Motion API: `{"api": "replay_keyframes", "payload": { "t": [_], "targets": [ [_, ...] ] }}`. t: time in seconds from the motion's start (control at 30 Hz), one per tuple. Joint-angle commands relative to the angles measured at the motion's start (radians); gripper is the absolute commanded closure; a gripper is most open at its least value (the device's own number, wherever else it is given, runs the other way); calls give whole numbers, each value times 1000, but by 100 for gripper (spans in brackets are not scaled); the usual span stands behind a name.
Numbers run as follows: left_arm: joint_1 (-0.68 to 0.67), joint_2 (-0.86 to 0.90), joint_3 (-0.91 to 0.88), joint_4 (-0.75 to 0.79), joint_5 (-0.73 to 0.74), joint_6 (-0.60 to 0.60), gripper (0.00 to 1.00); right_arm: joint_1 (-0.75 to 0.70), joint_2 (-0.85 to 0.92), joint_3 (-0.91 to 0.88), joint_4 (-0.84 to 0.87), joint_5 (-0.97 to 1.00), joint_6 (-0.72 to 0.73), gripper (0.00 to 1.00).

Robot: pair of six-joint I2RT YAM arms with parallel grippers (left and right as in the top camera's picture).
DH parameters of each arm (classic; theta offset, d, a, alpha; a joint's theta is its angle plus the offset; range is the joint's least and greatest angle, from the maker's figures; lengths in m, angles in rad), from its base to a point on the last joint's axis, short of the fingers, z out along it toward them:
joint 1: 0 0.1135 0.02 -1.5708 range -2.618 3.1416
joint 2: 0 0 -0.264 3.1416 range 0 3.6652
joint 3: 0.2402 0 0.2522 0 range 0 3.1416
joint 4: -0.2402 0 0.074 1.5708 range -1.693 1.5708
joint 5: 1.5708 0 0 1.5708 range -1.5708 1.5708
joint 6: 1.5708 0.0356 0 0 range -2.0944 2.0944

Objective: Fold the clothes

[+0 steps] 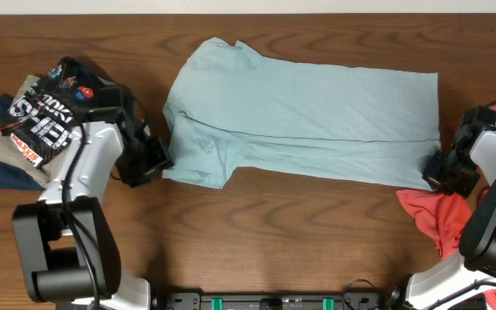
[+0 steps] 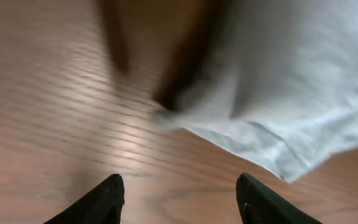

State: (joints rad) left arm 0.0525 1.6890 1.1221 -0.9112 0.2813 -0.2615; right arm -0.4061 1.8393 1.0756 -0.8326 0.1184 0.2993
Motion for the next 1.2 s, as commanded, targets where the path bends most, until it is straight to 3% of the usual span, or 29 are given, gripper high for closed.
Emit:
{"api": "replay_keyframes", "payload": {
  "t": [0.0,0.17,0.3,0.5,0.87,0.9,0.97,1.03,1.07,1.17],
  "targets": [
    [-78,-36,-4,-2,-6,59,40,-13,15,46,-31,-93,-10,83],
    [-205,-35,-4,12,-94,79,39,-12,-1,174,-148,-153,-43,80],
    [-288,-34,-4,26,-142,79,32,-12,-19,242,-210,-162,-43,74],
    [-382,-5,-5,74,-170,78,28,-12,-29,251,-219,-262,-70,71],
    [-480,134,-5,126,-182,78,28,-12,-29,251,-227,-262,-69,71],
    [-481,138,-5,134,-182,78,33,-12,-29,251,-227,-262,-69,71],
    [-482,142,-5,152,-182,78,61,-12,-29,251,-227,-262,-69,71],
    [-482,142,-5,166,-182,78,81,-12,-29,251,-227,-262,-69,72],
    [-482,142,-5,166,-183,78,87,-12,-29,251,-227,-262,-69,71],
    [-481,142,-5,165,-189,78,89,-12,-29,251,-227,-262,-69,71]
  ]
}}
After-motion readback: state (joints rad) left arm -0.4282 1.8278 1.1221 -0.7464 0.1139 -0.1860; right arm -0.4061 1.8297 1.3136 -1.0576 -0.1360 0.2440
